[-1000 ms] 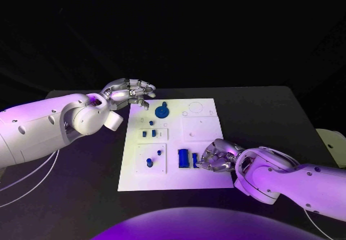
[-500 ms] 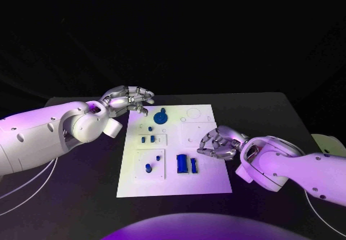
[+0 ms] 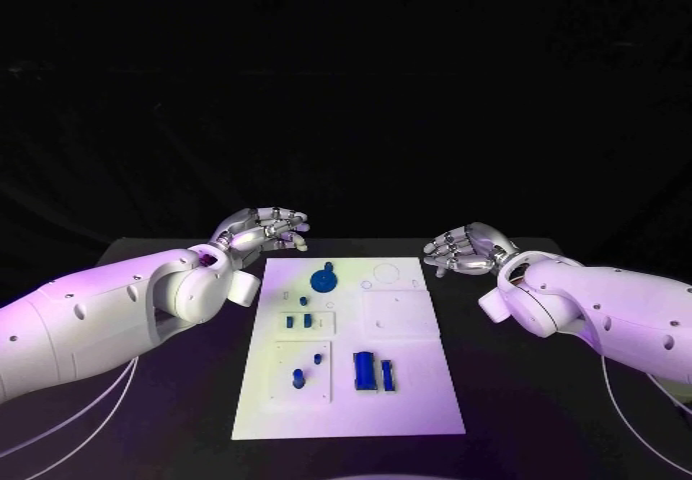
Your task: Assemble the parts on the task board
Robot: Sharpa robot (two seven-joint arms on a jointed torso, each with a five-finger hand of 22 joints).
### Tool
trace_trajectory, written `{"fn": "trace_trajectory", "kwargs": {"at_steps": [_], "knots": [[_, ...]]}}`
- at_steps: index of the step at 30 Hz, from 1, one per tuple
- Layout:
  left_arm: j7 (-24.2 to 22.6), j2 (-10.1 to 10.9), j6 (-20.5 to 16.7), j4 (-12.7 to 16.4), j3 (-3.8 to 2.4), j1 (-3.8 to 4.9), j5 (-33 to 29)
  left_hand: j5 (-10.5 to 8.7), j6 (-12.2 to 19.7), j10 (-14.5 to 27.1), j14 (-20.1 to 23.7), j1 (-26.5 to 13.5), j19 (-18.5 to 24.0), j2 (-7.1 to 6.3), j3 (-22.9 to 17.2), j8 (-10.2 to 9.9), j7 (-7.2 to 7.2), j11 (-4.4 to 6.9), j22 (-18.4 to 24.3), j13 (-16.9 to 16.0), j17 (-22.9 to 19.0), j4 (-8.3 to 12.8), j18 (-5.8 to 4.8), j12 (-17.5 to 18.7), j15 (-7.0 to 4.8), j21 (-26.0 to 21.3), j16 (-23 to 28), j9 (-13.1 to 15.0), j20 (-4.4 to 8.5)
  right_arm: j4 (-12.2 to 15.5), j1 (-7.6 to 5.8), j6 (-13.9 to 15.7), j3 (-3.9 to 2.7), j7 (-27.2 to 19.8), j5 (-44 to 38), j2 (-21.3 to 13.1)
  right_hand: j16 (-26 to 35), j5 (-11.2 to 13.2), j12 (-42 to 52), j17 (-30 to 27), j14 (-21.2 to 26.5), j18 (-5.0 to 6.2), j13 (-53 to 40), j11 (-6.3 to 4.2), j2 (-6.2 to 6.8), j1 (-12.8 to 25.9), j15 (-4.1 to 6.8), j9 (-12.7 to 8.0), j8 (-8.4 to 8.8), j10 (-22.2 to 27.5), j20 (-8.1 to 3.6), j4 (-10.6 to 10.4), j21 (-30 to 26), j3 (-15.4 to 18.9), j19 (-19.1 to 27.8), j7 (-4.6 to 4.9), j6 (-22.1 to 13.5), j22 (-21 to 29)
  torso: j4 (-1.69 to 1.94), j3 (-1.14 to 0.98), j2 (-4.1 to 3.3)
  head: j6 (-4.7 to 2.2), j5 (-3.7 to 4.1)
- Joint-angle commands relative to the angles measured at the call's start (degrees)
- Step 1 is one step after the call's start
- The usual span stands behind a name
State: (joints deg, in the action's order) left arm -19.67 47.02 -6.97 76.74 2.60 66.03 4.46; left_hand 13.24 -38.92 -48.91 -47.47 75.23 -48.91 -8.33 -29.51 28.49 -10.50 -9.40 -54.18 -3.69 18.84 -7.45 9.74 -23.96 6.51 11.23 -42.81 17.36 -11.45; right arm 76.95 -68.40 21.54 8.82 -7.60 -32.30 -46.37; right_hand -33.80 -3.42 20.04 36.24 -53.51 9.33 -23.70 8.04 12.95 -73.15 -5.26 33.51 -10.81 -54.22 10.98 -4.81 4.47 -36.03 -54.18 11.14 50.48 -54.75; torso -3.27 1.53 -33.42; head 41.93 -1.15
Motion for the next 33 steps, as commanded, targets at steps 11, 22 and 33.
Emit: {"fn": "trace_trajectory", "kwargs": {"at_steps": [11, 22, 33], "knots": [[-6.0, -6.2, -3.9, -9.0, -0.19, -1.51, -4.0, -13.24, 38.9, 48.9, 47.5, -25.7, 48.9, 8.33, 29.5, -28.5, 10.5, 9.4, 54.2, 3.7, -18.8, 7.4, -9.74, 24.0, -6.51, -11.2, 42.8, -17.4, 11.45, -9.6, 0.31, -3.4, -0.41, -9.8, 14.9, 5.7, 33.8, 3.4, -20.0, -36.2, 53.5, -9.33, 23.7, -8.04, -12.95, 25.4, 5.26, -33.5, 10.81, 54.2, -10.98, 4.8, -4.5, 36.0, 54.2, -11.14, -50.5, 54.7, 0.4, -0.32, 1.48, -3.83, -0.66], [-7.4, -4.9, -15.0, -1.6, -0.99, -2.96, -4.2, -13.24, 38.9, 48.9, 47.5, -75.2, 48.9, 8.33, 29.5, -28.5, 10.5, 9.4, 54.2, 3.7, -18.8, 7.4, -9.74, 24.0, -6.51, -11.2, 42.8, -17.4, 11.45, 0.0, 3.69, 7.6, -3.99, -15.1, 22.3, 4.0, 33.8, 3.4, -20.0, -36.2, 53.5, -9.33, 23.7, -8.04, -12.95, 73.2, 5.26, -33.5, 10.81, 54.2, -10.98, 4.8, -4.5, 36.0, 54.2, -11.14, -50.5, 54.7, 3.15, -1.48, 2.21, -7.4, 1.07], [-9.5, -2.9, -32.2, 9.9, -2.24, -5.22, -4.4, -13.24, 38.9, 48.9, 47.5, -75.2, 48.9, 8.33, 29.5, -28.5, 10.5, 9.4, 54.2, 3.7, -18.8, 7.4, -9.74, 24.0, -6.51, -11.2, 42.8, -17.4, 11.45, 11.6, 7.75, 21.0, -8.3, -21.4, 31.2, 1.9, 33.8, 3.4, -20.0, -36.2, 53.5, -9.33, 23.7, -8.04, -12.95, 73.2, 5.26, -33.5, 10.81, 54.2, -10.98, 4.8, -4.5, 36.0, 54.2, -11.14, -50.5, 54.7, 3.27, -1.53, 2.24, -7.56, 1.15]]}}
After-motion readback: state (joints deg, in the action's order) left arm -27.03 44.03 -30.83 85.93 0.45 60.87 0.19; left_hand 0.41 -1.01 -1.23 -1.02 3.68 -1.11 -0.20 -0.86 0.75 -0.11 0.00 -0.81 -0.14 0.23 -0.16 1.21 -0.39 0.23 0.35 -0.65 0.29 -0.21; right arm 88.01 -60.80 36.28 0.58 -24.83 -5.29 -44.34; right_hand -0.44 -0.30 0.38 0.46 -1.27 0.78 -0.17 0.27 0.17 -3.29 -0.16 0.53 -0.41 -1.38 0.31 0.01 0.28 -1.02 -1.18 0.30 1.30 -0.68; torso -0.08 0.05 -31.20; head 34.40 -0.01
